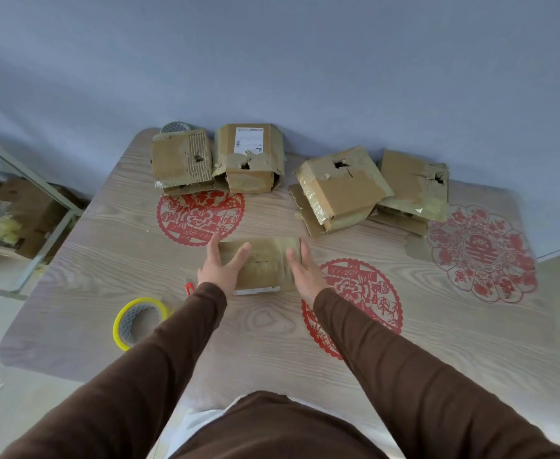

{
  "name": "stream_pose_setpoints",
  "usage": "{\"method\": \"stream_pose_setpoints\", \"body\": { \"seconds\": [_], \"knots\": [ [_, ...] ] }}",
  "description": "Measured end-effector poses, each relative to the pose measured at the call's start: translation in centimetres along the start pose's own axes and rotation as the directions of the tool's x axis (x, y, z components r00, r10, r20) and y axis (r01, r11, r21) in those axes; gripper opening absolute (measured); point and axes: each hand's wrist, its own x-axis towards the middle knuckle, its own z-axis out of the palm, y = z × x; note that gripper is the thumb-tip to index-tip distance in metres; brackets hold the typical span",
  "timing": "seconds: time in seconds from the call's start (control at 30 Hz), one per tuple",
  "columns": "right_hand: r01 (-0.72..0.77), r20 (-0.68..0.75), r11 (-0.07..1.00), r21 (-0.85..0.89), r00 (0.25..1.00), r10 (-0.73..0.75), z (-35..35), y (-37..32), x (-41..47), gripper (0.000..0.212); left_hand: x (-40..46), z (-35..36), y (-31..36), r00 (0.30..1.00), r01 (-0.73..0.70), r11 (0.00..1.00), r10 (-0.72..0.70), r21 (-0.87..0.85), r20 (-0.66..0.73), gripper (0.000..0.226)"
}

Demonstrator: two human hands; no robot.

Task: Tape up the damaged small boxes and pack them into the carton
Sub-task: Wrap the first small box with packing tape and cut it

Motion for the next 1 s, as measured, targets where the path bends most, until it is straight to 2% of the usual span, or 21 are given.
{"method": "stream_pose_setpoints", "body": {
  "seconds": [0.07,0.1,0.13,0.2,0.27,0.4,0.47,0.53,0.63,0.77,1.0],
  "knots": [
    [0.043,-0.059,0.985,0.166,0.998,-0.033,-0.5,-0.4,-1.0,0.064,-0.8,-0.2,0.4,0.996,-0.074,0.973,0.063,-0.219,-0.055,0.057],
    [0.077,-0.123,0.969,0.234,0.991,-0.049,-0.7,-0.5,-1.4,0.051,-1.2,-0.3,0.4,0.986,-0.146,0.959,0.122,-0.241,-0.114,0.046],
    [0.102,-0.178,0.957,0.272,0.983,-0.054,-0.8,-0.3,-1.7,0.038,-1.7,-0.3,0.1,0.971,-0.203,0.961,0.172,-0.190,-0.168,0.035],
    [0.089,-0.201,0.966,0.244,0.979,-0.039,-0.6,0.6,-2.0,0.027,-2.1,0.1,-1.6,0.957,-0.208,0.977,0.194,-0.045,-0.218,0.022],
    [0.062,-0.166,0.979,0.193,0.986,-0.030,-0.1,2.0,-2.2,0.031,-2.5,0.5,-3.5,0.964,-0.164,0.987,0.161,0.005,-0.213,0.038],
    [0.140,-0.059,0.985,0.099,0.989,-0.135,0.3,3.4,-2.1,0.069,-2.6,0.1,-4.5,0.986,-0.122,0.993,0.121,0.002,-0.119,0.085],
    [0.174,-0.002,0.985,-0.013,0.985,-0.174,0.0,3.2,-1.5,0.077,-1.9,-0.3,-3.9,0.986,-0.152,0.988,0.154,0.031,-0.069,0.095],
    [0.195,0.027,0.976,-0.091,0.981,-0.194,-0.2,2.6,-0.4,0.072,-1.1,-0.4,-3.1,0.979,-0.197,0.979,0.200,0.052,-0.044,0.089],
    [0.243,-0.012,0.952,-0.184,0.968,-0.249,0.0,2.3,1.3,0.063,0.5,0.1,-2.7,0.973,-0.220,0.975,0.221,0.027,-0.059,0.070],
    [0.315,-0.086,0.919,-0.236,0.936,-0.343,0.6,2.9,2.6,0.039,1.6,1.2,-3.1,0.979,-0.184,0.979,0.190,0.087,-0.073,0.027],
    [0.343,-0.094,0.906,-0.247,0.922,-0.375,0.9,3.5,3.2,0.030,1.9,1.6,-3.3,0.974,-0.192,0.973,0.205,0.131,-0.092,0.022]
  ]
}}
